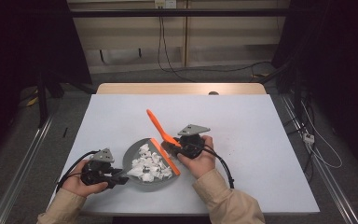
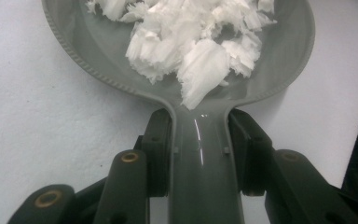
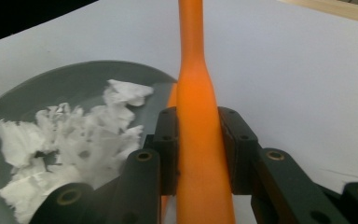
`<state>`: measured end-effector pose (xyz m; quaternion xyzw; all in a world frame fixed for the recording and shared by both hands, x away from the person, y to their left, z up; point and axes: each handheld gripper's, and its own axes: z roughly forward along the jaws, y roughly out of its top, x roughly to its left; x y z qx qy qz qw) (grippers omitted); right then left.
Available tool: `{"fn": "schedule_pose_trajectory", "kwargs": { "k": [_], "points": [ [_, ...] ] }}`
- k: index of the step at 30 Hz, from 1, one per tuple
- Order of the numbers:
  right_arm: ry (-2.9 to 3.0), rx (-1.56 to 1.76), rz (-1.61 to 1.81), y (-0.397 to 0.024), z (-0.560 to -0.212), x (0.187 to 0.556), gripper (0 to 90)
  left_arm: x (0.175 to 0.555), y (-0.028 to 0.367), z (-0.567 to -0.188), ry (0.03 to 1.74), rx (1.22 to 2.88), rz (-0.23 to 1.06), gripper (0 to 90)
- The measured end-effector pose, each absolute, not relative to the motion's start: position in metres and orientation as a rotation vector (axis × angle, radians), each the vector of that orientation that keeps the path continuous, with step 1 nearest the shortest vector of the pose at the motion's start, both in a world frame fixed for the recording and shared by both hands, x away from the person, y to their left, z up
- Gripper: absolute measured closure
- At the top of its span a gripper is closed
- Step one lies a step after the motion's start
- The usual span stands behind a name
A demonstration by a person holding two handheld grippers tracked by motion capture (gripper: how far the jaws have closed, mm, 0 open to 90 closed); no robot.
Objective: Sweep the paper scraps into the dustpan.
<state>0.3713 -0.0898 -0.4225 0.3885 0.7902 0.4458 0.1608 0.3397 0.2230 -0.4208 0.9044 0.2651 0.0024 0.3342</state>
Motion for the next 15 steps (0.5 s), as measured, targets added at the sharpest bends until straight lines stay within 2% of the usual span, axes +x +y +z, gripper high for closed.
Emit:
{"fn": "schedule_pose_trajectory", "kwargs": {
  "k": [7, 15],
  "points": [
    [2.241, 1.171, 1.476, -0.083, -0.416, 0.369, 71.0, 0.339, 0.221, -0.423, 0.699, 2.365, 0.004, 62.6],
    [2.194, 1.163, 1.412, -0.098, -0.408, 0.373, 71.0, 0.338, 0.221, -0.424, 0.702, 2.361, 0.006, 62.6]
  ]
}}
